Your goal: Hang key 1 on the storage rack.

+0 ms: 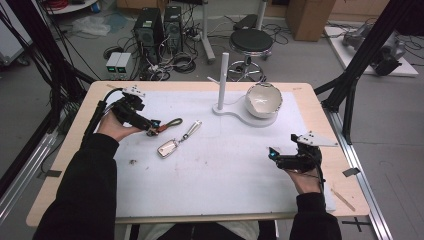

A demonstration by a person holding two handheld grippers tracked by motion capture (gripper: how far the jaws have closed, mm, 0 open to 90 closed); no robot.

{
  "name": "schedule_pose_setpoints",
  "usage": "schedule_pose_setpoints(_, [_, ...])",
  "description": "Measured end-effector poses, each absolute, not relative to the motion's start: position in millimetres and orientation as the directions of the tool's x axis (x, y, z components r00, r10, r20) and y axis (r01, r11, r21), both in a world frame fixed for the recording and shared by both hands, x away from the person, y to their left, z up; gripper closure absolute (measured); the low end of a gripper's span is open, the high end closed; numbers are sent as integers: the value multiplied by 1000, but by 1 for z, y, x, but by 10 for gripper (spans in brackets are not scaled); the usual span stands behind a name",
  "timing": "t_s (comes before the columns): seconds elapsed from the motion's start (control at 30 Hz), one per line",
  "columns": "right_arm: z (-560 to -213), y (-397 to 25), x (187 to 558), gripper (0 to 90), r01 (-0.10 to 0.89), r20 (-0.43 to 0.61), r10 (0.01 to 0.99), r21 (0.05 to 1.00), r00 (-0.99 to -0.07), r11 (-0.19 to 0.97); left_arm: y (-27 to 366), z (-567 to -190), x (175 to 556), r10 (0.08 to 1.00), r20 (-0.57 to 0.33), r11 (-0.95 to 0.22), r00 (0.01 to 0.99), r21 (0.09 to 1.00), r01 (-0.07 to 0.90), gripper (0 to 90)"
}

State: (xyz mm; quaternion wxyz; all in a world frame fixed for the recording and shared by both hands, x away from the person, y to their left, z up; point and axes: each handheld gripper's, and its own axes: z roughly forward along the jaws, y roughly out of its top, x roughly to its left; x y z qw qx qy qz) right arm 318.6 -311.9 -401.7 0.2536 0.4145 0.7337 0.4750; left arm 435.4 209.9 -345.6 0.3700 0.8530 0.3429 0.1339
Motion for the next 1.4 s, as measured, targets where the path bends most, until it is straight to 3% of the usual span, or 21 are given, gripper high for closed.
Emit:
schedule_pose_setpoints(0.67, [-403,-313,316,7,372,17,852,904,-524,211,199,-364,468,687,-40,-528,726,658,537,56])
schedule_pose_setpoints(1.4, [-405,-317,314,7,379,15,858,901,-513,211,184,-392,493,645,-26,-648,763,510,565,116])
